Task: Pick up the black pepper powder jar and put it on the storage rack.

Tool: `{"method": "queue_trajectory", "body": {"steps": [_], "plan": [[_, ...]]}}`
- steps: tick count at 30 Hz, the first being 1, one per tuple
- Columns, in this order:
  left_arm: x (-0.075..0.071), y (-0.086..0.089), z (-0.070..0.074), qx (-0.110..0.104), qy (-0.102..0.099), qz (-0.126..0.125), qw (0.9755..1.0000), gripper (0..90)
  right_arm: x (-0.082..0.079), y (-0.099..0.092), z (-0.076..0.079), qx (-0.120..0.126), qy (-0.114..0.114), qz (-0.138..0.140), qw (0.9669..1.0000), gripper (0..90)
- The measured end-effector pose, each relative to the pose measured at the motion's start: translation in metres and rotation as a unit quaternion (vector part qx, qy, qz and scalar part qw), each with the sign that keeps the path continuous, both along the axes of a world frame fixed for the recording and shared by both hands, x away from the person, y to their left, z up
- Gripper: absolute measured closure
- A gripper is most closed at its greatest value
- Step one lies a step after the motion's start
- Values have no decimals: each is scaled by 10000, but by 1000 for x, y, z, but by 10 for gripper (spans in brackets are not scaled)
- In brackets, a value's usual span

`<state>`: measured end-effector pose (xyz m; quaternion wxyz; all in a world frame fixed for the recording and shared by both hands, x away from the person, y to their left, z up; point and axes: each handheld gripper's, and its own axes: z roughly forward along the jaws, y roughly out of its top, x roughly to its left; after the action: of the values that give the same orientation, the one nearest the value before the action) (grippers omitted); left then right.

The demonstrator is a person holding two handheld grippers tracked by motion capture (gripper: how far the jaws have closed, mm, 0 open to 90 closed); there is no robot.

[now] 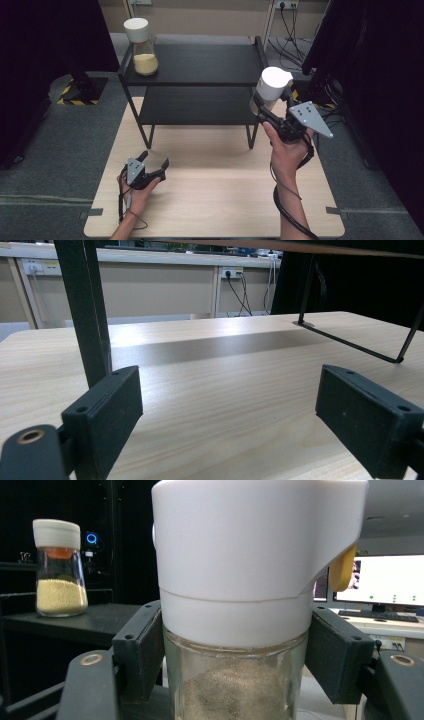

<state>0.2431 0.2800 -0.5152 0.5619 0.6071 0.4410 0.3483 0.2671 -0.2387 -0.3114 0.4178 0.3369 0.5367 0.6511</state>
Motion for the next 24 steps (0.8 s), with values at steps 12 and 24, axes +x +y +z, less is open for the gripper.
{"method": "queue_trajectory", "body": {"steps": [12, 24], "plan": [[0, 0, 0, -4, 5, 1, 10000, 112, 13, 11, 21, 11, 1, -9, 10000, 311], [0, 0, 0, -14, 12, 9, 10000, 112, 28, 18, 37, -40, 72, -71, 9999, 311]]}}
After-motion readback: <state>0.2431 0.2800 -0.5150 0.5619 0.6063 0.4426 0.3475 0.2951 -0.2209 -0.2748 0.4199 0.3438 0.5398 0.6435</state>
